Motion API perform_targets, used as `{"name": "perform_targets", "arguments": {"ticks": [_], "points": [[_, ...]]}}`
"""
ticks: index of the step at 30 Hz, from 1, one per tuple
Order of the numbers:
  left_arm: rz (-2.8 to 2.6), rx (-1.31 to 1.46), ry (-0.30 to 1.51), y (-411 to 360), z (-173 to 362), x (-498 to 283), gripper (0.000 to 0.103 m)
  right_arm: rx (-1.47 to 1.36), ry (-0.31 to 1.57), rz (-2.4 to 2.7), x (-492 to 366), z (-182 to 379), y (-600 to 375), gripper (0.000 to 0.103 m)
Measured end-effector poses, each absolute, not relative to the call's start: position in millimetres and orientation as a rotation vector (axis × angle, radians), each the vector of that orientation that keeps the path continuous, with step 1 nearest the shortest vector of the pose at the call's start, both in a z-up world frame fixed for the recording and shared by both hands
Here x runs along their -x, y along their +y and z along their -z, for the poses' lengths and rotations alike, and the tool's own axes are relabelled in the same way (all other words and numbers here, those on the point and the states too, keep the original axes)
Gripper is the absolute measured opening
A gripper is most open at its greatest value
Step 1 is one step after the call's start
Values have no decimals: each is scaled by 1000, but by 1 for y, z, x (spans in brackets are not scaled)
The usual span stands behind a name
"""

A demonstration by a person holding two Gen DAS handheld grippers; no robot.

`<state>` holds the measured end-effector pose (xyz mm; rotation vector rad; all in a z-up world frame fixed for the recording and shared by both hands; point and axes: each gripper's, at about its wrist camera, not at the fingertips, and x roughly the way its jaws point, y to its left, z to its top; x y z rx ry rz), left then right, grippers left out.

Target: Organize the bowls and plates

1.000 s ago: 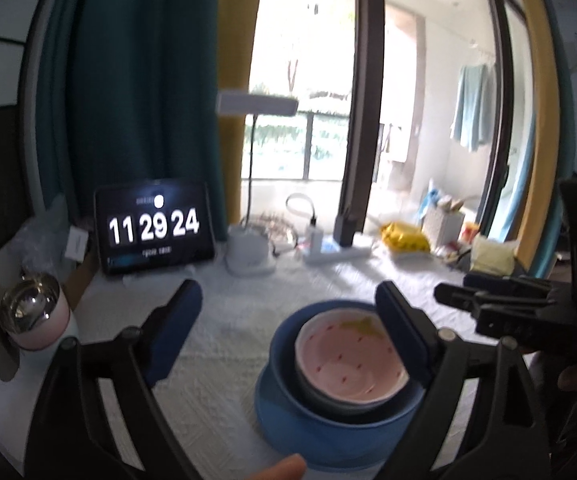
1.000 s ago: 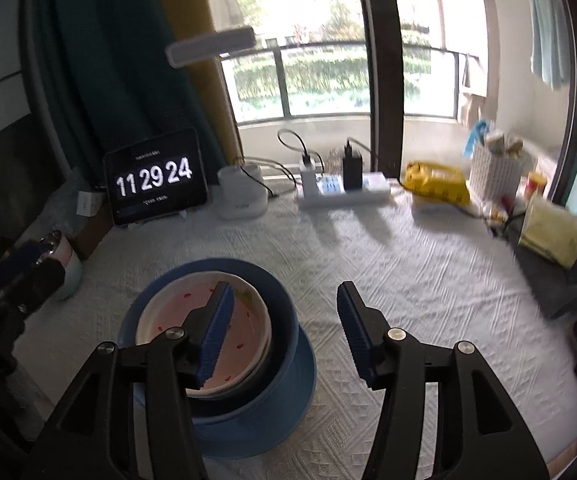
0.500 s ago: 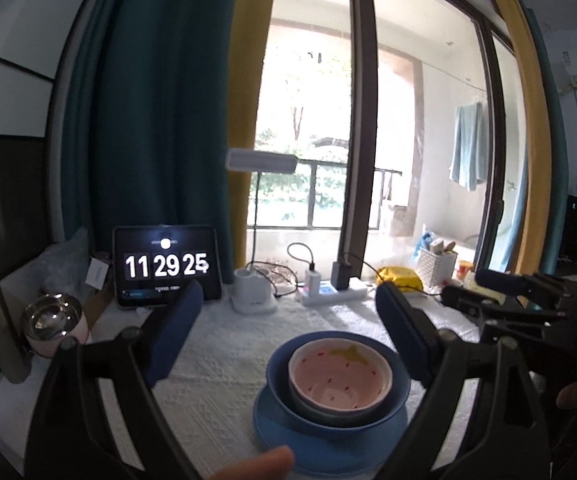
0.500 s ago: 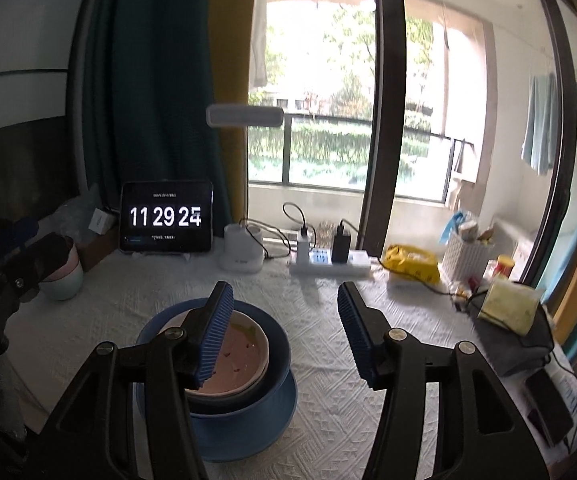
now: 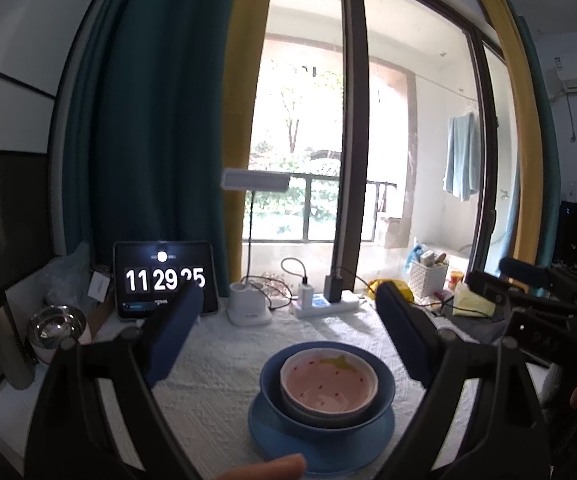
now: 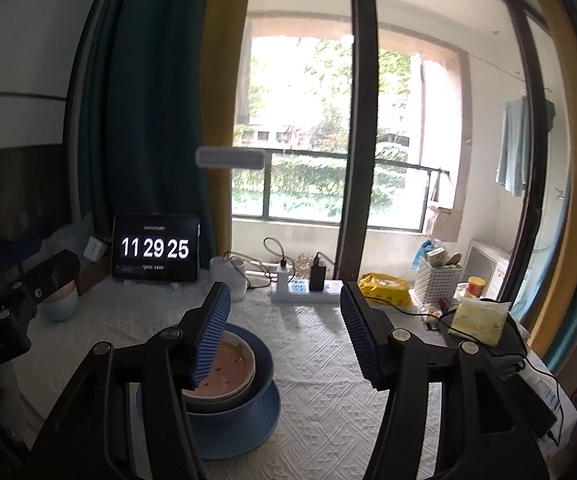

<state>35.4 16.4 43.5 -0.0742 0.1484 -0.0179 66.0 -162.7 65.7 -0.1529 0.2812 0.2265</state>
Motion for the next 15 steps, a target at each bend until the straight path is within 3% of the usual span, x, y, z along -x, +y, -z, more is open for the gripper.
{"name": "perform_targets", "arguments": {"ticks": [15], "points": [[31,57,99,13,-65,-24,90,119,206,-188,-51,-85,-175,67]]}}
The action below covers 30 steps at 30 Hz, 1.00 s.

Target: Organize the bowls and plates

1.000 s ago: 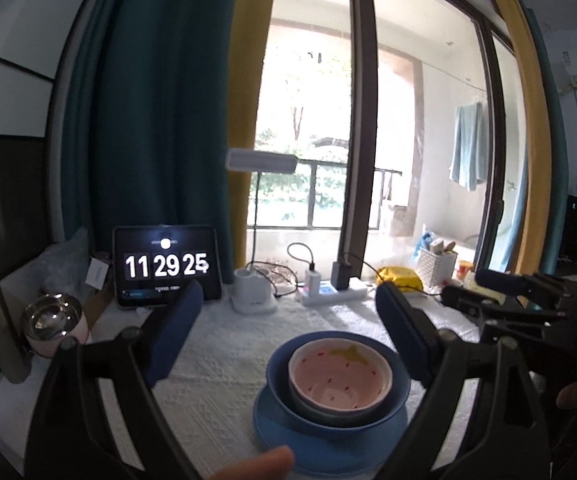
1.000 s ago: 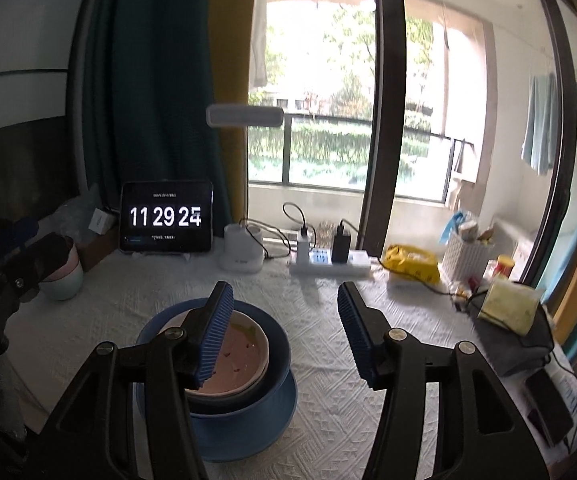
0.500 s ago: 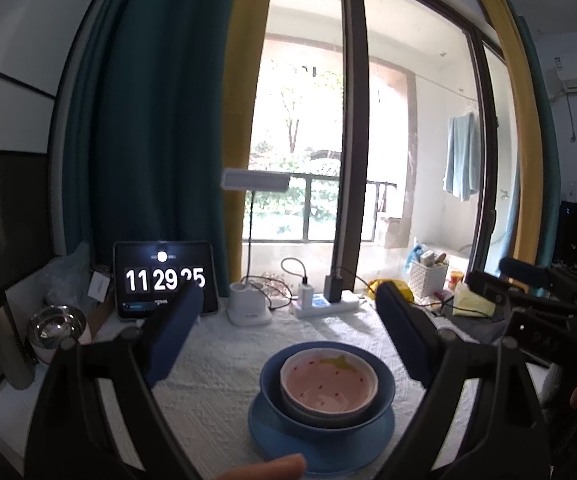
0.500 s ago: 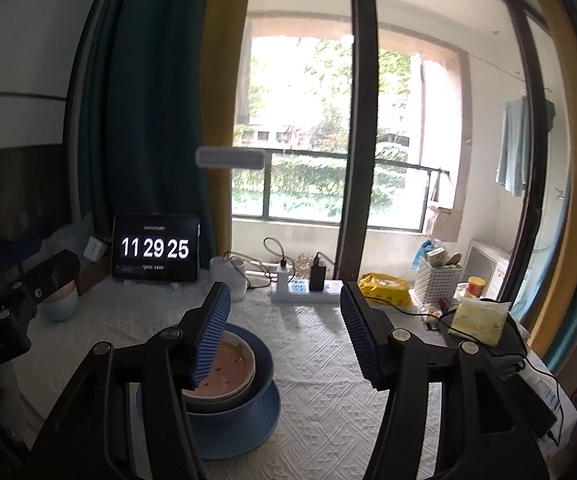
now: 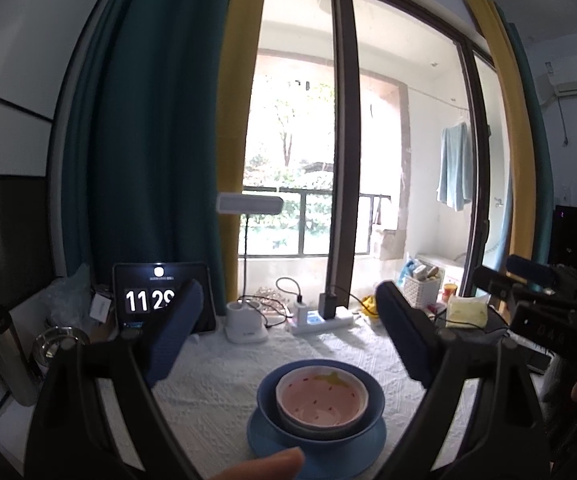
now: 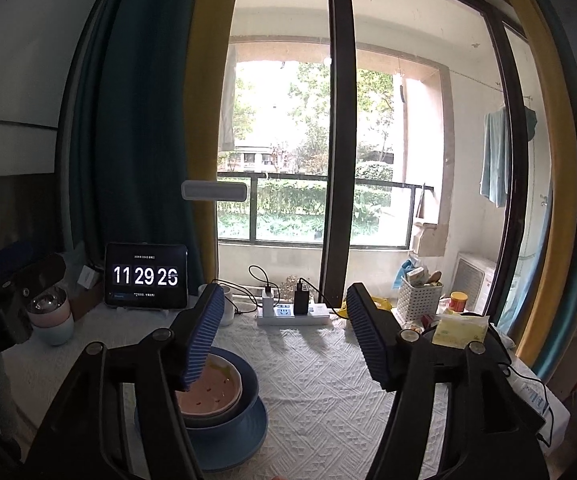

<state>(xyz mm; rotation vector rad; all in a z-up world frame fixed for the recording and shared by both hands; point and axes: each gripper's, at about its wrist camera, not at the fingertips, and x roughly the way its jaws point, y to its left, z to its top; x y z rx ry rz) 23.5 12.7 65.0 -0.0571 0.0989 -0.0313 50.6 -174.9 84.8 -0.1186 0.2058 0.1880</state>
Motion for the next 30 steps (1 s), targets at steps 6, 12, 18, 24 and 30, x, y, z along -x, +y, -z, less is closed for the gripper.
{"name": "perform_targets", "arguments": {"ticks": [6,12,18,24,30], "points": [[24,68,86,16,-68,-21,90,93,199,-193,-50,-92,-177,67],[30,74,92,16,-68,-21,90,87,196,-204,-50,-94,-176,67],[31,71,88,15,-69,-20,90,84,197,-204,-51,-95,-177,67],[34,69,91,14,-69,-19,90,88,205,-212,-52,-95,-176,68],[33,69,91,14,-69,-19,90,88,207,-212,-52,-95,-176,68]]}}
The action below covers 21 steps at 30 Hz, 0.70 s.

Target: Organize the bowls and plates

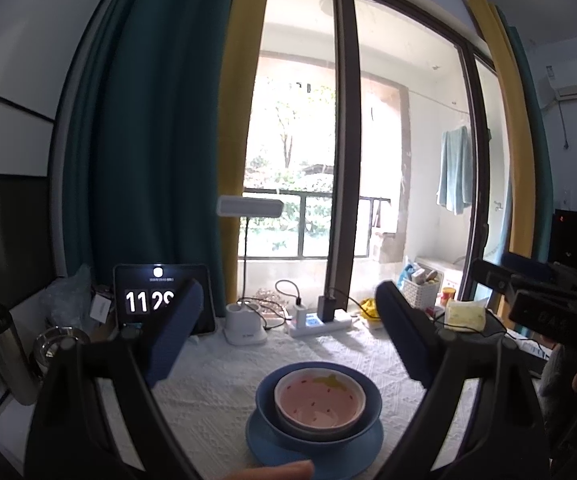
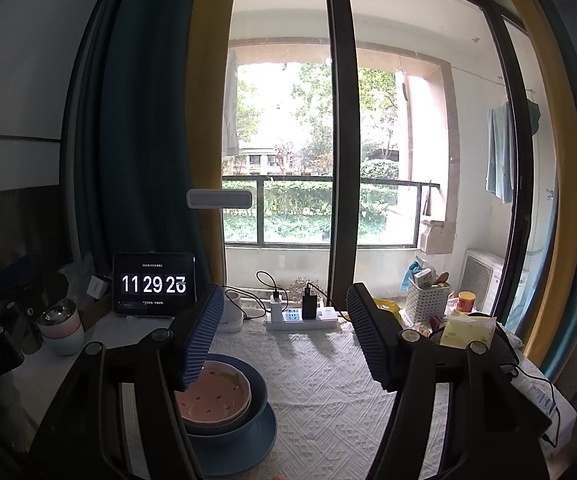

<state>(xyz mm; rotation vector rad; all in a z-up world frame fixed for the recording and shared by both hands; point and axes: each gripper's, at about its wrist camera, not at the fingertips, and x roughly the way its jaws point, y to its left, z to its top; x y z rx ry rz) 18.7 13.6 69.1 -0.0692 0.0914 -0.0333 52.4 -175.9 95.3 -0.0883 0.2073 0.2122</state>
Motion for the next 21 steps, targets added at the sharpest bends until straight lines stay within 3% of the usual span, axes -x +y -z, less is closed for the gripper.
{"name": "perform_targets", "arguments": {"ticks": [21], "points": [[54,74,90,11,-70,-16,90,91,211,-218,-51,-95,-176,68]]}}
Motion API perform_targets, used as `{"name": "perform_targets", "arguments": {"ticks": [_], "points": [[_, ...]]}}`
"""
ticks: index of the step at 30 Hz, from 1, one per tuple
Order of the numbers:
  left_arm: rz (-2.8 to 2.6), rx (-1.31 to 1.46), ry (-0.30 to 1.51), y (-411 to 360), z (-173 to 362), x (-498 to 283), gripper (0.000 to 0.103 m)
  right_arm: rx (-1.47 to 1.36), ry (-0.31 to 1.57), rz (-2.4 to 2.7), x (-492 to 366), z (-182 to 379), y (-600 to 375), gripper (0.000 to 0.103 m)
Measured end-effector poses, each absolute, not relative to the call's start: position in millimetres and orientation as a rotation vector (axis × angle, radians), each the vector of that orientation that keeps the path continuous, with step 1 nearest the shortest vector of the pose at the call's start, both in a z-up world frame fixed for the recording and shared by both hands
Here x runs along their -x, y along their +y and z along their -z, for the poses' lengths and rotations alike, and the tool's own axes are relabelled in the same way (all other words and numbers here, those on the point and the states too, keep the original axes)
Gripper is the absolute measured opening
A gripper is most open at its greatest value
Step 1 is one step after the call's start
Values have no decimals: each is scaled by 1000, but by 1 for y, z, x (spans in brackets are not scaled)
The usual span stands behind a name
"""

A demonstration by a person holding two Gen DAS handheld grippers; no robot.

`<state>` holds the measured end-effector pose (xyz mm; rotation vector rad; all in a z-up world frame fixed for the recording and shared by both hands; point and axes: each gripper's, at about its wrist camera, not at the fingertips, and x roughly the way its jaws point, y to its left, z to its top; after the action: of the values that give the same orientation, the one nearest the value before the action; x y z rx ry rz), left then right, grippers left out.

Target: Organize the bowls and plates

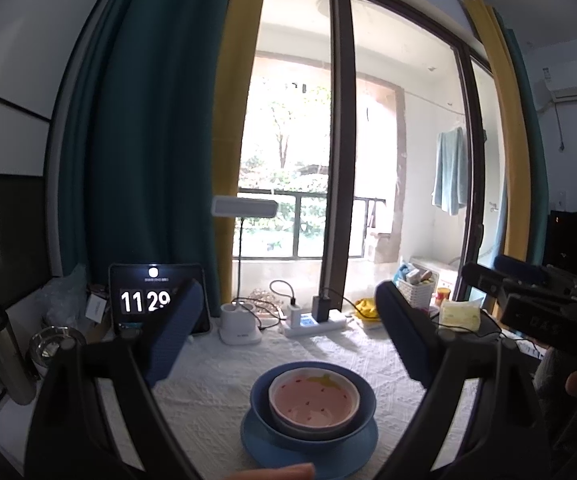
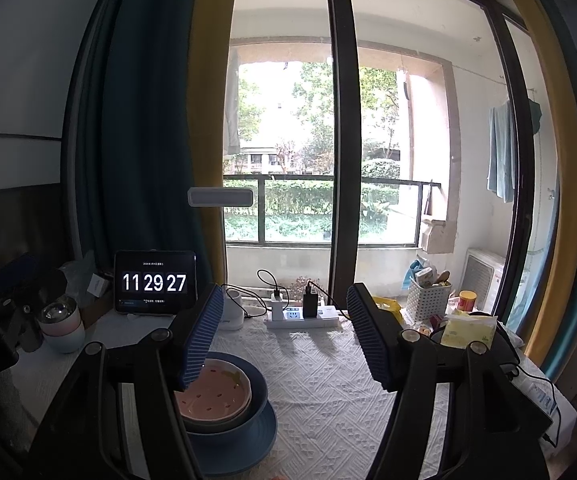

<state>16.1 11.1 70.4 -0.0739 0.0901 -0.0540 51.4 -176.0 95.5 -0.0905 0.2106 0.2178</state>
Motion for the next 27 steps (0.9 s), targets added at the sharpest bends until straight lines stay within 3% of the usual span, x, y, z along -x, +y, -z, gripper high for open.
{"name": "perform_targets", "arguments": {"ticks": [27], "points": [[54,75,89,12,-71,-16,90,91,214,-211,-51,-95,-177,68]]}}
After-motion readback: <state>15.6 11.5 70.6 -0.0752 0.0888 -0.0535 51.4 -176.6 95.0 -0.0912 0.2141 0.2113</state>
